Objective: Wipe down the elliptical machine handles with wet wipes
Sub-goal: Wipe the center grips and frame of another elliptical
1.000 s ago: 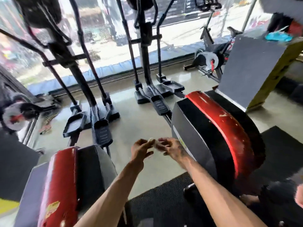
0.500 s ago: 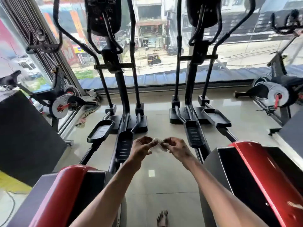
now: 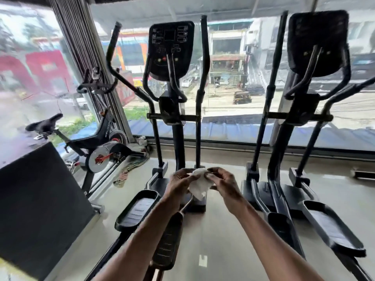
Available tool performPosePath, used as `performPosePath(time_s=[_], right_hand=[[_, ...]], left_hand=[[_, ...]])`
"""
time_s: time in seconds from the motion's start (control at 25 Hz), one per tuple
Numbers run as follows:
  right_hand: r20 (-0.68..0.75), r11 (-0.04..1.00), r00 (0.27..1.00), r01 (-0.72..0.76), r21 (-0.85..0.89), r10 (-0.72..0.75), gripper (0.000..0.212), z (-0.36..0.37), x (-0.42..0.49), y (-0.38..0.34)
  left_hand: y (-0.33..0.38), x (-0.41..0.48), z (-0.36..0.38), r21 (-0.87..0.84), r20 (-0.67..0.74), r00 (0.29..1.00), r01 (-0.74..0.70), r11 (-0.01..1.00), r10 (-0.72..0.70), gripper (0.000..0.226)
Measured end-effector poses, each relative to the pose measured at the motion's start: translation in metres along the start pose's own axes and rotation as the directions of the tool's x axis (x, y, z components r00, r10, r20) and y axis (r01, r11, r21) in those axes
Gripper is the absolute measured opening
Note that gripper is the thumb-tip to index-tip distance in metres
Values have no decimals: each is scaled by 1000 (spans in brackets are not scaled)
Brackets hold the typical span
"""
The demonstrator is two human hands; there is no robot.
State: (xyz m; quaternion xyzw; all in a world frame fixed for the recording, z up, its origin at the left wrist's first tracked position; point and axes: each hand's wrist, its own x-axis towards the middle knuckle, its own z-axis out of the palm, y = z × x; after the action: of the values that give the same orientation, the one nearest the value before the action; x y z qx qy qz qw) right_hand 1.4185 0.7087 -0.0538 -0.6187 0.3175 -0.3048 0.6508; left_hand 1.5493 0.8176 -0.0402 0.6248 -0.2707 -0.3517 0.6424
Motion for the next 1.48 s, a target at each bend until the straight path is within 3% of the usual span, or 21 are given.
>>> performPosePath(time_s=[0.16, 0.36, 0.48, 0.6, 0.68, 0.76, 0.92, 1.0, 1.12, 1.24, 1.32, 1.48], right_hand=[[68, 995, 993, 91, 38, -93, 19, 16, 117, -26], [141, 988, 980, 126, 86, -138, 30, 29, 256, -55], [82, 980, 977, 200, -8, -199, 20, 47, 332, -63], [44, 968, 969, 246, -42, -245, 15, 63, 392, -68], [55, 971, 969, 238, 17, -239, 11, 71, 427, -73], [40, 967, 966, 254, 21, -254, 9, 79, 461, -76], [26, 942, 949, 314, -116, -313, 8, 96, 526, -88], [136, 888, 905, 422, -184, -402, 15, 97, 546, -97], [316, 726, 793, 606, -326, -520, 23, 98, 574, -108], [289, 656, 764, 645, -392, -577, 12, 104, 607, -117], [262, 665, 767, 639, -386, -585, 5, 106, 629, -123], [303, 772, 796, 595, -226, -524, 12, 111, 666, -131]], left_hand=[[28, 108, -5, 14, -69, 996, -60, 998, 60, 10], [59, 228, -14, -20, -235, 964, -128, 992, 120, 7], [78, 283, -25, -9, -311, 936, -179, 984, 167, 27], [91, 335, -34, -24, -347, 916, -221, 975, 199, 19], [101, 365, -39, -39, -339, 919, -226, 973, 200, 14], [104, 397, -47, -52, -301, 932, -225, 973, 200, 22], [113, 468, -73, -37, -255, 940, -245, 969, 228, 20], [123, 494, -81, -25, -223, 946, -248, 968, 236, 22], [141, 532, -95, 0, -142, 962, -237, 971, 235, 34], [153, 568, -106, -21, -136, 956, -263, 964, 258, 33], [160, 583, -108, 13, -146, 952, -272, 962, 271, 31], [178, 610, -112, 167, -133, 931, -316, 934, 339, 19]])
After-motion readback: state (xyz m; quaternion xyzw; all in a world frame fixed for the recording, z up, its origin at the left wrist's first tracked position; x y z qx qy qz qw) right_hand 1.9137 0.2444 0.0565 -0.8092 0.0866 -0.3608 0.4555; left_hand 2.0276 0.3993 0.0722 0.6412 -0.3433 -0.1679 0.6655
